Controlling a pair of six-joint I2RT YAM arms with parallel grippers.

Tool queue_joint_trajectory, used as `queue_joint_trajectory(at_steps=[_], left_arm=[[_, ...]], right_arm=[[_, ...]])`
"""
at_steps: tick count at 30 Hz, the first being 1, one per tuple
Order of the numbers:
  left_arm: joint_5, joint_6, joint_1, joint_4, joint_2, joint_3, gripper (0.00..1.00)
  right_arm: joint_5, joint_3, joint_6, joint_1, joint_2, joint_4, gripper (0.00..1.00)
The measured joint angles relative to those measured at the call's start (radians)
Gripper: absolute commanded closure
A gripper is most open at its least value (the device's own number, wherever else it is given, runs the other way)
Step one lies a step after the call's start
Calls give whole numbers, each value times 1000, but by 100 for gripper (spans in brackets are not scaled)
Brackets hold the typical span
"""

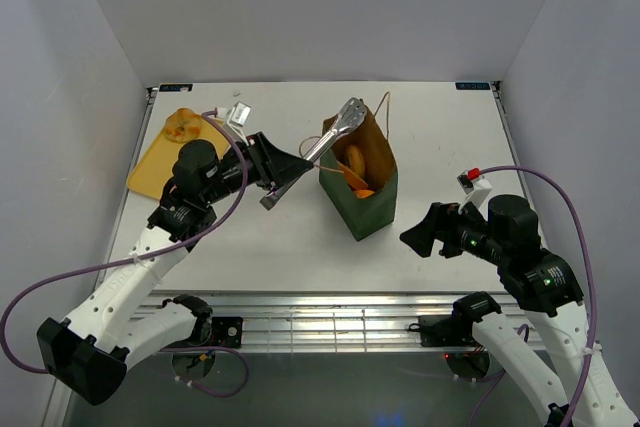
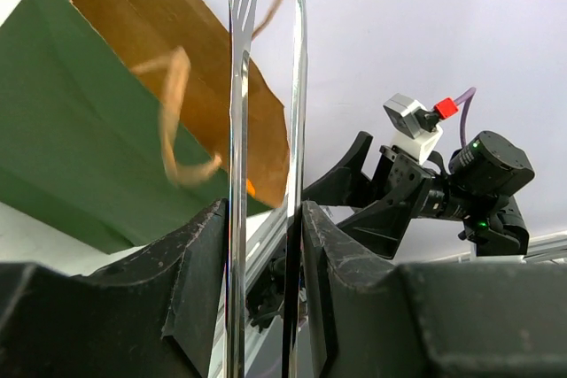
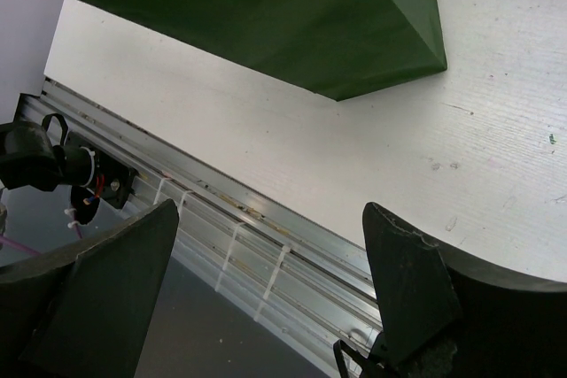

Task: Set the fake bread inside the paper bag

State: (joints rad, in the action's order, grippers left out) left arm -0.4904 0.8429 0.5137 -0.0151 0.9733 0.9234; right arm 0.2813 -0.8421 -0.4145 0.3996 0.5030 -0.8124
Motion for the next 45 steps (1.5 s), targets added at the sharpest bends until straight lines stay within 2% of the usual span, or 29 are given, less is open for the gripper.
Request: queue_joint_trajectory(at_steps=[9, 26, 31, 37, 42, 45], left_arm=[[33, -39, 0, -81, -35, 12, 53], [145, -150, 1, -244, -73, 150, 52], [276, -250, 1, -383, -71, 256, 51], [544, -396, 1, -539, -60, 368, 46], [745, -489, -6, -623, -26, 373, 44], [785, -524, -57, -630, 0, 342, 44]], right_arm=[[0, 0, 3, 0, 0, 0, 10], [0, 0, 6, 0, 1, 0, 10], [1, 0, 7, 0, 2, 3, 10], [2, 2, 17, 0, 9, 8, 10], [10, 21, 30, 0, 13, 30, 10], [14, 39, 33, 0, 16, 37, 10]])
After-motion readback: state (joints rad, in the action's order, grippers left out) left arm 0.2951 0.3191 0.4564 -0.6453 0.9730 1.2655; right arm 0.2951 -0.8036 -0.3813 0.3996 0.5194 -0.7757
